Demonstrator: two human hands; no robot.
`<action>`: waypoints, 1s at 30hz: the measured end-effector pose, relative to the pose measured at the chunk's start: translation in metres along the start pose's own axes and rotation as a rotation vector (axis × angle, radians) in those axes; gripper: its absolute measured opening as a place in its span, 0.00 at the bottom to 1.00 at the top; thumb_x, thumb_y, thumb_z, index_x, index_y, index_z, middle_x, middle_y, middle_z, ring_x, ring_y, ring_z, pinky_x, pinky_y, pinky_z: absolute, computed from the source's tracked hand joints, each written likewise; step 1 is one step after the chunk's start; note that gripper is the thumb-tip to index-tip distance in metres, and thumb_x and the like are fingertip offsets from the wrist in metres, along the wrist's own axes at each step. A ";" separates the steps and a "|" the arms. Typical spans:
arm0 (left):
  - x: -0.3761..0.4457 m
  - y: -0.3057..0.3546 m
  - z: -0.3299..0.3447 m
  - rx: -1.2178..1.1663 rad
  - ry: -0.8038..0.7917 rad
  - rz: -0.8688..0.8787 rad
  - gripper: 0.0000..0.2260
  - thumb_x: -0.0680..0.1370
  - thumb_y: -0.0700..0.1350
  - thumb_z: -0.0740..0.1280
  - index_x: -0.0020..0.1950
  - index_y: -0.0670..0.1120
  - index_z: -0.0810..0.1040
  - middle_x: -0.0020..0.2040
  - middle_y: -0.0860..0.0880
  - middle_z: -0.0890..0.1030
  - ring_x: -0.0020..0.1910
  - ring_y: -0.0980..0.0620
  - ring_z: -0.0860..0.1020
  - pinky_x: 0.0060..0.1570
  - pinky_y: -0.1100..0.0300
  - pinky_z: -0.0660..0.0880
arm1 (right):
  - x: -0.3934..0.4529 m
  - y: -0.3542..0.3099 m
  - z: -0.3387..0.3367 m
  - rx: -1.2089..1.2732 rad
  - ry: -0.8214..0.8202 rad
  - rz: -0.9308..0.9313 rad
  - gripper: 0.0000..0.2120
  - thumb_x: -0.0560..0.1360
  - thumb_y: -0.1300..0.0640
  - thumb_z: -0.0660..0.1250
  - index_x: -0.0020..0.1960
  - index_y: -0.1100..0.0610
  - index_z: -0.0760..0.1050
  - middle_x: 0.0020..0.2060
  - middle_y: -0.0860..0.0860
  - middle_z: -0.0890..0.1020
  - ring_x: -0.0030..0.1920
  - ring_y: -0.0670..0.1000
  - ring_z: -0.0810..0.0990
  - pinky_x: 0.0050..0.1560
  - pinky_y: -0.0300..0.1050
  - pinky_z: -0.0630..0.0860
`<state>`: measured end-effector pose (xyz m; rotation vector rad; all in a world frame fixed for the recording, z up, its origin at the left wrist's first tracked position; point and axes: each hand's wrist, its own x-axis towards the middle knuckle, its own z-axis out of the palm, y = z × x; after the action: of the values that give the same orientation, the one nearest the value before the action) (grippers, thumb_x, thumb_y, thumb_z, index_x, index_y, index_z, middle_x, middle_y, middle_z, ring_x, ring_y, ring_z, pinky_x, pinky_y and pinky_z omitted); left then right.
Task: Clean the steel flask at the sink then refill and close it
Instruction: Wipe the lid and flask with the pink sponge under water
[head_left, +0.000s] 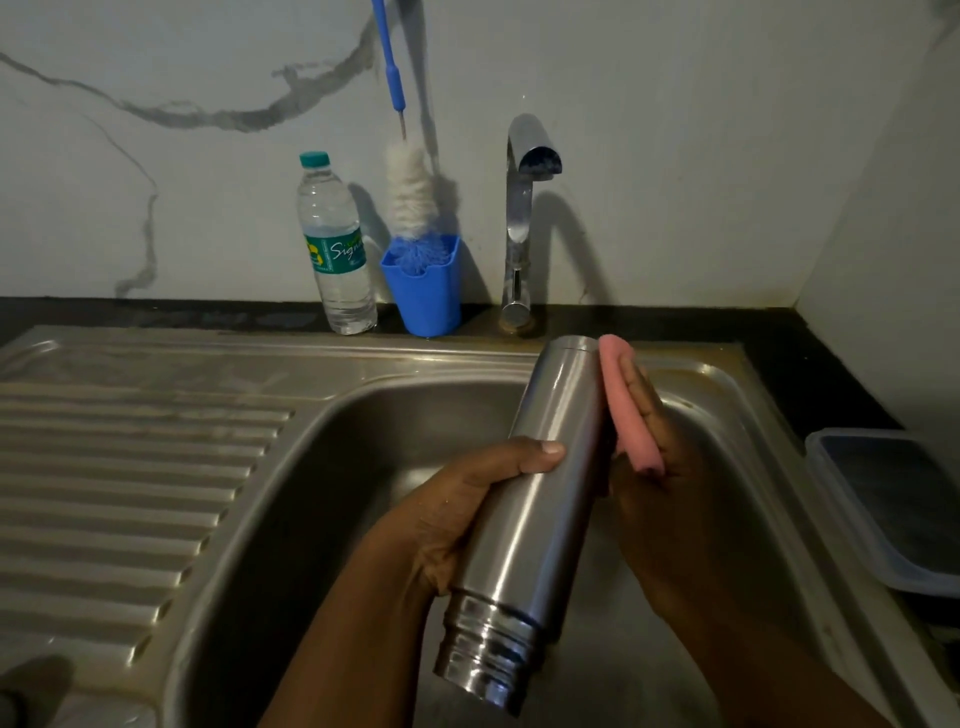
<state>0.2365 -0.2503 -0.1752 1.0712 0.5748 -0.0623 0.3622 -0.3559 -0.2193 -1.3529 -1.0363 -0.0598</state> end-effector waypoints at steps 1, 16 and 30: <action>-0.001 0.001 0.002 -0.011 0.052 0.015 0.31 0.57 0.54 0.77 0.55 0.40 0.79 0.41 0.41 0.83 0.37 0.46 0.81 0.40 0.56 0.79 | -0.002 -0.001 0.002 0.030 0.003 0.085 0.29 0.75 0.72 0.57 0.68 0.47 0.72 0.68 0.47 0.73 0.70 0.49 0.68 0.69 0.45 0.66; 0.004 0.009 -0.019 -0.538 0.238 0.198 0.29 0.70 0.60 0.70 0.63 0.41 0.74 0.41 0.40 0.83 0.33 0.44 0.82 0.31 0.54 0.79 | -0.014 -0.021 0.021 0.109 -0.484 0.083 0.20 0.76 0.40 0.57 0.68 0.29 0.60 0.71 0.32 0.61 0.73 0.40 0.58 0.72 0.35 0.56; 0.006 0.007 -0.005 -0.387 0.050 0.096 0.44 0.63 0.62 0.74 0.72 0.40 0.68 0.57 0.36 0.76 0.44 0.41 0.79 0.36 0.53 0.80 | 0.001 -0.018 0.006 0.209 -0.136 0.475 0.11 0.80 0.56 0.58 0.56 0.41 0.72 0.43 0.39 0.81 0.44 0.33 0.80 0.37 0.26 0.75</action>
<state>0.2420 -0.2418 -0.1741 0.7228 0.5528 0.1550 0.3486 -0.3561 -0.2058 -1.3906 -0.7836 0.4868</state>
